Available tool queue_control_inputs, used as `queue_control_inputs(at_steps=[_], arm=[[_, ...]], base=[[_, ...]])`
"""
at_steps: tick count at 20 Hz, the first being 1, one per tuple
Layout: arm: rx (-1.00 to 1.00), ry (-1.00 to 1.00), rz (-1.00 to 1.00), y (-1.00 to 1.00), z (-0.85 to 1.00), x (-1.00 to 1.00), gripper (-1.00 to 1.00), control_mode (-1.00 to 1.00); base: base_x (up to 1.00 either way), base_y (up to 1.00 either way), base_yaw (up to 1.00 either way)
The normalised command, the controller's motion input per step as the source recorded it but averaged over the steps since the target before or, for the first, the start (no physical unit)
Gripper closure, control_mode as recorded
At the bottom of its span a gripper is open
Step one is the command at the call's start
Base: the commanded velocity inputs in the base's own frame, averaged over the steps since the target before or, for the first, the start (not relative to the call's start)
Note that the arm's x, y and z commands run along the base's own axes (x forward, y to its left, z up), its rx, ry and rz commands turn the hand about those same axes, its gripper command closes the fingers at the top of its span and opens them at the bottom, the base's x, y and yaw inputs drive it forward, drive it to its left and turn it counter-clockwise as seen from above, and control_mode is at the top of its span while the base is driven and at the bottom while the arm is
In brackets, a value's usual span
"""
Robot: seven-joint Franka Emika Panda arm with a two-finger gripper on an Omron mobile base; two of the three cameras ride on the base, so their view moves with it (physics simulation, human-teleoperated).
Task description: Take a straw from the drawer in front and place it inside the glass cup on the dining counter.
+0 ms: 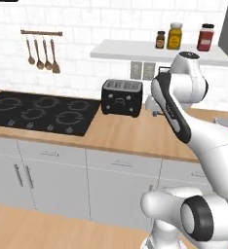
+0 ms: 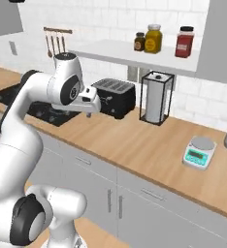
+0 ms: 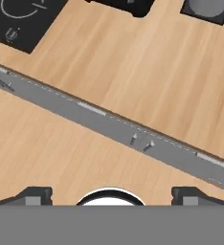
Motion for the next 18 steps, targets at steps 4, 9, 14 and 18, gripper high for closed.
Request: queue_control_inputs(at_steps=[4, 9, 14, 18], arm=[[0.00, 0.00, 0.00, 0.00, 0.00, 0.00, -1.00, 1.00], [0.00, 0.00, 0.00, 0.00, 0.00, 0.00, -1.00, 1.00], [0.00, 0.00, 0.00, 0.00, 0.00, 0.00, -1.00, 1.00], [0.00, 0.00, 0.00, 0.00, 0.00, 0.00, -1.00, 1.00]], base=[[0.11, -0.64, 0.61], [0.00, -0.73, 0.60], [0.00, -0.78, 0.57], [-0.09, -0.78, 0.49]])
